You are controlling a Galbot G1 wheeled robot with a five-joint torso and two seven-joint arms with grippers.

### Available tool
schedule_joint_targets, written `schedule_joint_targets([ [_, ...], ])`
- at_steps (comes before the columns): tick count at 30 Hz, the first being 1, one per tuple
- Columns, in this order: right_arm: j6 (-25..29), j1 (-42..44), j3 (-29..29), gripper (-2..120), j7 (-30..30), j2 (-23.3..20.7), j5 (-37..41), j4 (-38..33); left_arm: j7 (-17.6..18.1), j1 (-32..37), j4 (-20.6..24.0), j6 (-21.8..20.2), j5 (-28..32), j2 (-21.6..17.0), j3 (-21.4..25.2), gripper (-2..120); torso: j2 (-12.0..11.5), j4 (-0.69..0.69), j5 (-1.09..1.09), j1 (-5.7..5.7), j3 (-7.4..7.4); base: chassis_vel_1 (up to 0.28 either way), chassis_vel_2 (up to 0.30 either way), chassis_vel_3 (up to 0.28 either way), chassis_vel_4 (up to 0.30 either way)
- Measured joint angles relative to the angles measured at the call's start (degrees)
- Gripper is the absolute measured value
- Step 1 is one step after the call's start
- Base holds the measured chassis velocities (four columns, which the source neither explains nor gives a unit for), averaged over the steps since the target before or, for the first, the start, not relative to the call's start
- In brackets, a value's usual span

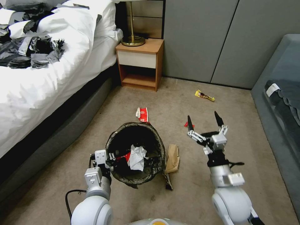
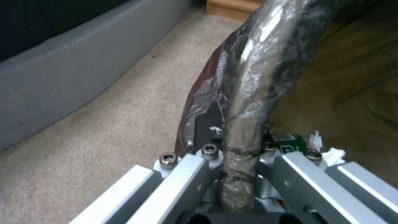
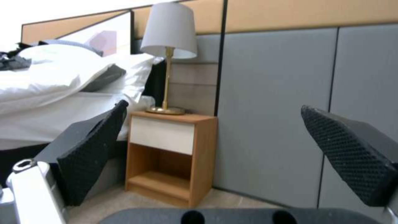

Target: Pick up the trash bin, then pick up the garbage from the floor and place it into the trash bin.

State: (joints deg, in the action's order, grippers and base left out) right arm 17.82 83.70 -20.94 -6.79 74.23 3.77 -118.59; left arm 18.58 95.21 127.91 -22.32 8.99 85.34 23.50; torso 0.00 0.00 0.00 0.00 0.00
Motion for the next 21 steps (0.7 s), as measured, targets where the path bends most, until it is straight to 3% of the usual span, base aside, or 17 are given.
schedule_joint_targets([
  [8, -12.41, -4.44, 2.51, 100, -1.69, -1.17, 4.69, 4.8, -0.04, -0.25, -0.49, -0.3, -0.11, 0.06, -0.52, 0, 0.0, 0.0, 0.0, 0.0, 0.0, 0.0, 0.0, 0.0, 0.0],
  [21, -25.83, -5.36, 3.89, 100, -1.32, -0.66, 8.63, 7.3, -0.26, -0.66, -1.25, -0.39, -0.19, -0.07, -1.06, 0, 0.0, 0.0, 0.0, 0.0, 0.0, 0.0, 0.0, 0.0, 0.0],
])
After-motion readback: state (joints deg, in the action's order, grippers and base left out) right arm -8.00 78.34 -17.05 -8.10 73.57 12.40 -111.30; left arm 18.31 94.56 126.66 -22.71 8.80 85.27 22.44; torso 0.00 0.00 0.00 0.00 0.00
